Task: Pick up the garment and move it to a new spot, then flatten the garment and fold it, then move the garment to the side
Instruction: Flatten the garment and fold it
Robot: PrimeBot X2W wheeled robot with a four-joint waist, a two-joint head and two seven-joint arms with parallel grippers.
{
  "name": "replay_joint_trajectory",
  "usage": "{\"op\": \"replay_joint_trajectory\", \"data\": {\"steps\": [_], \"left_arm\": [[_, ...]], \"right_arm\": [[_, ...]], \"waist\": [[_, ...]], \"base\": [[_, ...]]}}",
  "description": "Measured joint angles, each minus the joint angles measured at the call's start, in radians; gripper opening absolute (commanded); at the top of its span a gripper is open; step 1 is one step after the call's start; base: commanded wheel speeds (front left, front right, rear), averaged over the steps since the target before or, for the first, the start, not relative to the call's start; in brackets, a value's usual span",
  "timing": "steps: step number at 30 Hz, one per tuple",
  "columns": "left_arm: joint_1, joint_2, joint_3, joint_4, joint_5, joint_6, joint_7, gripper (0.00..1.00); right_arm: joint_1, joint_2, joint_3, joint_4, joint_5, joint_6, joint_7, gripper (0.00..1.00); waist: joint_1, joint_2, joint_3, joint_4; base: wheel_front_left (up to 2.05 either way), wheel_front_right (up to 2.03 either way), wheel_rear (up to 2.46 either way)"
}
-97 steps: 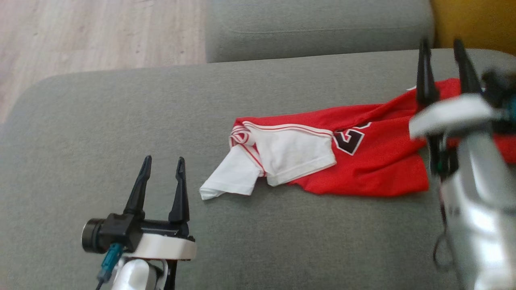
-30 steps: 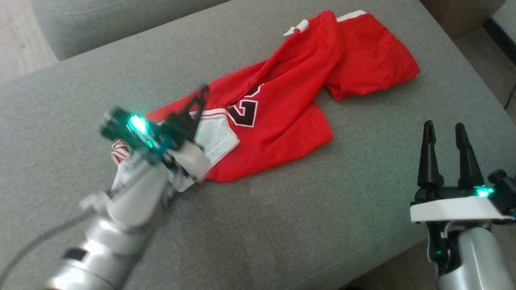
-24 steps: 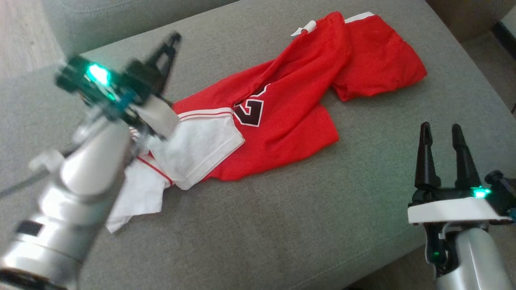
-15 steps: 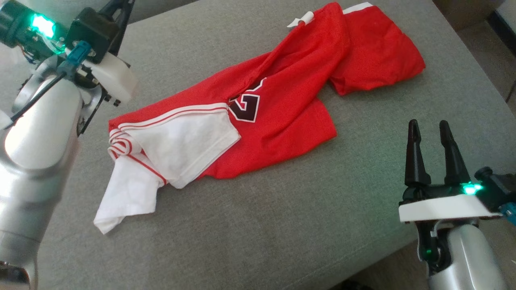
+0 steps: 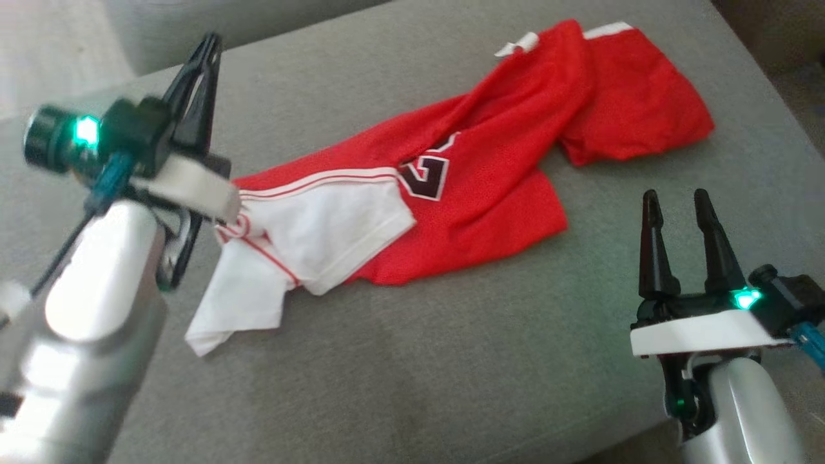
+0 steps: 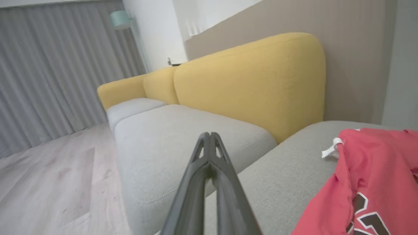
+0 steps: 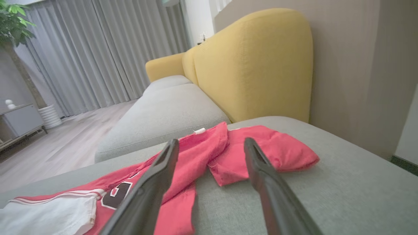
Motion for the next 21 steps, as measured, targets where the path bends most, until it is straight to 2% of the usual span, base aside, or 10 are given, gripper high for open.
{"op": "replay_joint_trajectory", "data": {"steps": [8,14,16,17,18,21], "left_arm": [[0.269,-0.039,0.078,-0.124,-0.101,0.114,-0.087,0.00],[0.473,-0.095,0.092,-0.207,-0.147,0.156,-0.119,0.01],[0.527,-0.122,0.094,-0.225,-0.156,0.165,-0.124,0.35],[0.549,-0.133,0.094,-0.230,-0.158,0.165,-0.128,0.91],[0.569,-0.144,0.094,-0.233,-0.158,0.165,-0.128,1.00],[0.614,-0.168,0.099,-0.239,-0.154,0.166,-0.128,1.00]], "right_arm": [[0.003,0.000,0.032,0.015,-0.051,0.000,0.000,1.00],[0.026,0.000,0.062,0.028,-0.087,0.000,0.004,1.00],[0.033,0.000,0.065,0.033,-0.091,0.000,0.005,1.00],[0.039,-0.001,0.066,0.035,-0.094,0.000,0.005,1.00],[0.046,-0.001,0.066,0.039,-0.099,0.000,0.006,1.00],[0.067,0.000,0.074,0.051,-0.099,0.000,0.006,1.00]], "waist": [[0.0000,0.0000,-0.054,0.114],[-0.0001,0.0000,-0.097,0.201],[-0.0001,0.0000,-0.111,0.225],[-0.0001,0.0000,-0.117,0.236],[-0.0001,0.0000,-0.123,0.247],[-0.0001,0.0000,-0.138,0.273]], "base": [[0.00,0.00,0.00],[0.00,0.00,0.00],[0.00,0.00,0.00],[0.00,0.00,0.00],[0.00,0.00,0.00],[0.00,0.00,0.00]]}}
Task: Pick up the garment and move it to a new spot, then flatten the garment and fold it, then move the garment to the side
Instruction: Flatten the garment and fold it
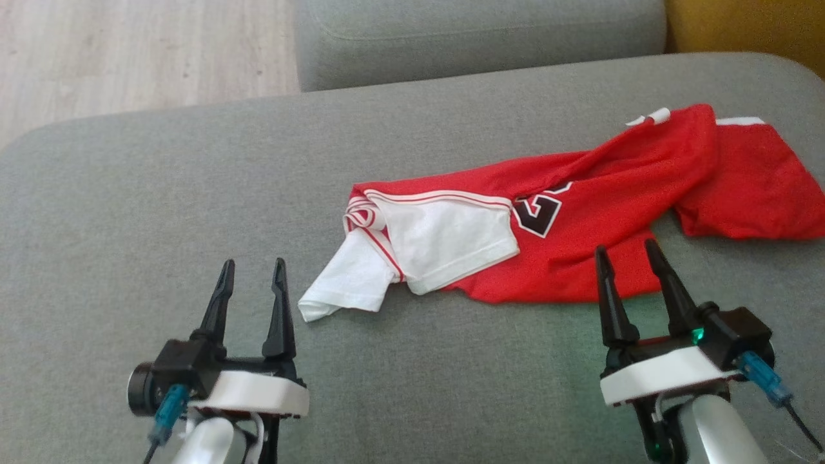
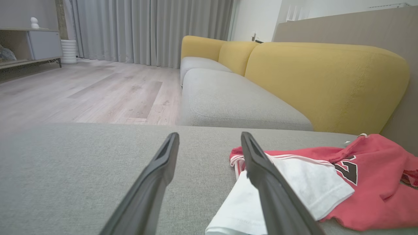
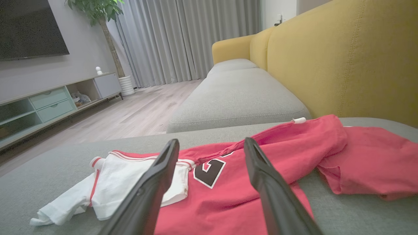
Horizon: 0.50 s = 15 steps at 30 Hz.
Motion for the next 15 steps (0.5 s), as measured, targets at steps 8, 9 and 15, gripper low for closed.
{"op": "replay_joint_trajectory", "data": {"steps": [8,9,15], "left_arm": [[0.010,-0.013,0.010,-0.012,0.068,-0.038,-0.003,1.00],[0.010,-0.013,0.010,-0.012,0.068,-0.038,-0.003,1.00],[-0.110,-0.014,-0.096,0.024,0.122,-0.118,0.054,1.00]], "right_arm": [[0.013,0.000,0.016,0.004,0.000,0.000,0.007,1.00],[0.013,0.000,0.016,0.004,0.000,0.000,0.007,1.00],[0.010,0.000,-0.015,0.009,-0.010,0.000,0.026,1.00]], "waist": [[0.0000,0.0000,-0.012,0.002],[0.0000,0.0000,-0.012,0.002],[0.0002,0.0000,0.023,-0.060]], "base": [[0.00,0.00,0.00],[0.00,0.00,0.00],[0.00,0.00,0.00]]}}
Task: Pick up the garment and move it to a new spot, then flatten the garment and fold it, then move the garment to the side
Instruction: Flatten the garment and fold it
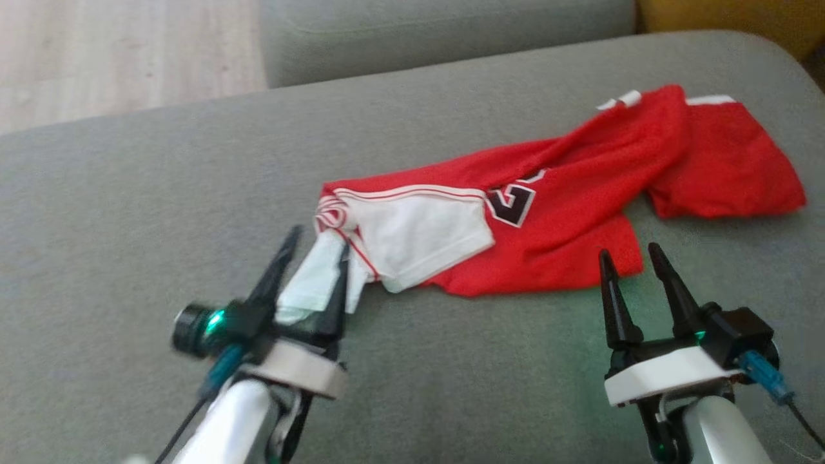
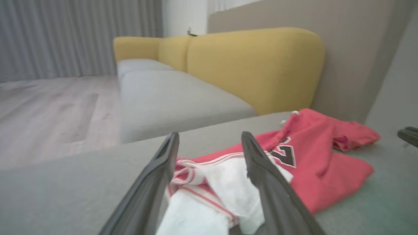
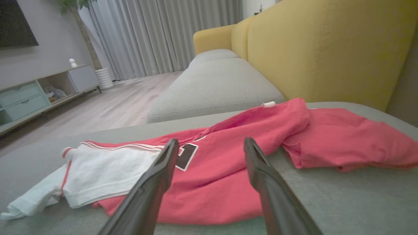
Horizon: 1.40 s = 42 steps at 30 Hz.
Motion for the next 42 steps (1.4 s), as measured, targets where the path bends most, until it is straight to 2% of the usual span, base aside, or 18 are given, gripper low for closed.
{"op": "replay_joint_trajectory", "data": {"steps": [5,11,16,21,33,34,35,37,42], "left_arm": [[-0.107,-0.020,-0.107,0.054,0.058,-0.063,0.087,1.00],[-0.173,-0.049,-0.181,0.144,0.095,-0.097,0.153,1.00],[-0.245,-0.043,-0.198,0.251,0.176,-0.052,0.160,1.00],[-0.309,-0.038,-0.207,0.338,0.212,-0.029,0.149,1.00],[-0.374,-0.031,-0.218,0.470,0.242,0.003,0.092,1.00],[-0.379,-0.031,-0.220,0.475,0.245,0.003,0.088,0.90],[-0.384,-0.031,-0.221,0.481,0.245,0.003,0.087,0.45],[-0.390,-0.032,-0.225,0.494,0.245,0.003,0.082,0.00],[-0.397,-0.032,-0.227,0.508,0.243,0.003,0.066,0.00]], "right_arm": [[-0.009,0.000,-0.011,-0.001,0.013,0.000,-0.001,1.00],[-0.030,0.000,-0.010,0.000,0.040,0.000,-0.011,1.00],[-0.042,0.000,-0.004,0.008,0.062,0.000,-0.021,1.00],[-0.060,0.000,-0.002,0.021,0.084,0.000,-0.029,1.00],[-0.081,0.000,-0.002,0.024,0.109,0.000,-0.029,1.00],[-0.081,0.000,-0.003,0.023,0.109,0.000,-0.029,1.00],[-0.081,0.000,-0.005,0.022,0.109,0.000,-0.029,1.00],[-0.081,0.000,-0.006,0.021,0.109,0.000,-0.029,1.00],[-0.081,0.000,-0.007,0.021,0.108,0.000,-0.029,1.00]], "waist": [[0.0000,0.0000,0.038,-0.073],[0.0001,0.0000,0.079,-0.154],[0.0001,0.0000,0.120,-0.227],[0.0001,0.0000,0.158,-0.275],[0.0000,0.0000,0.195,-0.306],[0.0000,0.0000,0.195,-0.305],[0.0000,0.0000,0.195,-0.303],[0.0000,0.0000,0.195,-0.299],[0.0000,0.0000,0.191,-0.288]], "base": [[0.00,0.00,0.00],[0.00,0.00,0.00],[0.00,0.00,0.00],[0.00,0.00,0.00],[0.00,0.00,0.00],[0.00,0.00,0.00],[0.00,0.00,0.00],[0.00,0.00,0.00],[0.00,0.00,0.00]]}}
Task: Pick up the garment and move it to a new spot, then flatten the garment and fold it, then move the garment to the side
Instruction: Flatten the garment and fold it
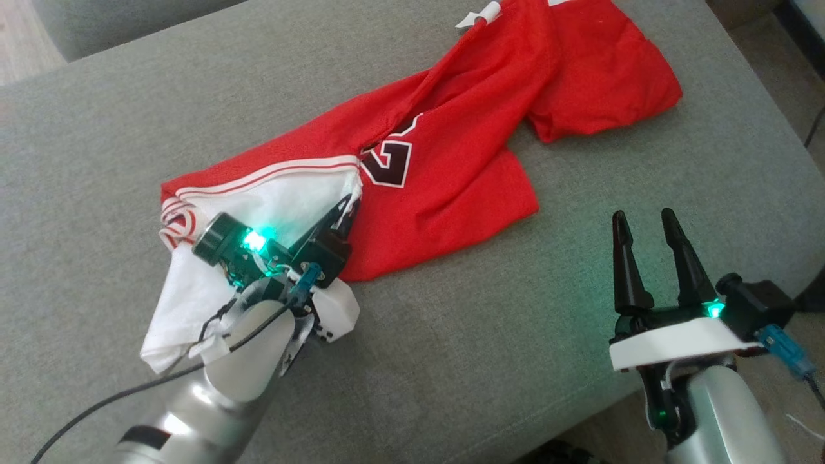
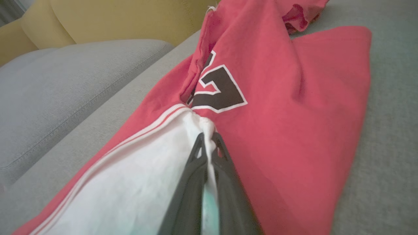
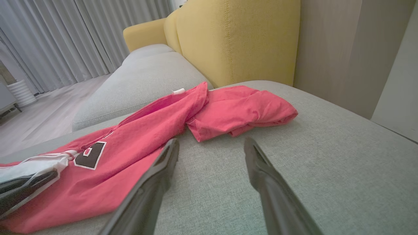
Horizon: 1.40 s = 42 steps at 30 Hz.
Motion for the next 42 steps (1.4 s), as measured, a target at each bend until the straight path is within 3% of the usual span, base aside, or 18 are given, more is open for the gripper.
{"op": "replay_joint_trajectory", "data": {"steps": [4,7,17,24,36,41,42], "left_arm": [[-0.024,0.007,0.000,-0.011,-0.007,-0.003,-0.006,0.00],[-0.060,0.035,0.000,-0.042,-0.006,-0.032,-0.006,0.00],[-0.327,0.250,0.035,-0.148,0.005,-0.139,0.109,0.00],[-0.469,0.353,0.038,-0.100,0.005,-0.177,0.191,0.00],[-0.636,0.420,-0.001,0.090,0.004,-0.186,0.221,0.00],[-0.743,0.456,0.026,0.176,0.003,-0.149,0.195,0.00],[-0.763,0.462,0.026,0.205,0.005,-0.146,0.177,0.15]], "right_arm": [[0.000,0.000,-0.003,0.001,0.000,0.000,0.000,1.00],[0.000,0.000,-0.007,0.001,0.000,0.000,-0.002,1.00],[0.000,0.000,-0.001,0.001,0.002,0.000,-0.003,1.00],[-0.009,0.000,0.028,-0.005,0.028,0.000,-0.003,1.00],[-0.046,0.000,0.072,-0.015,0.058,0.000,-0.003,1.00],[-0.071,0.000,0.096,-0.020,0.071,0.000,-0.003,1.00],[-0.078,0.000,0.100,-0.021,0.071,0.000,-0.003,1.00]], "waist": [[0.0000,0.0000,-0.010,0.009],[0.0000,0.0000,-0.021,0.015],[-0.0001,0.0000,-0.034,0.025],[0.0000,0.0000,0.005,0.013],[0.0001,0.0000,0.085,-0.029],[0.0001,0.0000,0.116,-0.057],[0.0001,0.0000,0.124,-0.065]], "base": [[0.00,0.00,0.00],[0.00,0.00,0.00],[0.00,0.00,0.00],[0.00,0.00,0.00],[0.00,0.00,0.00],[0.00,0.00,0.00],[0.00,0.00,0.00]]}}
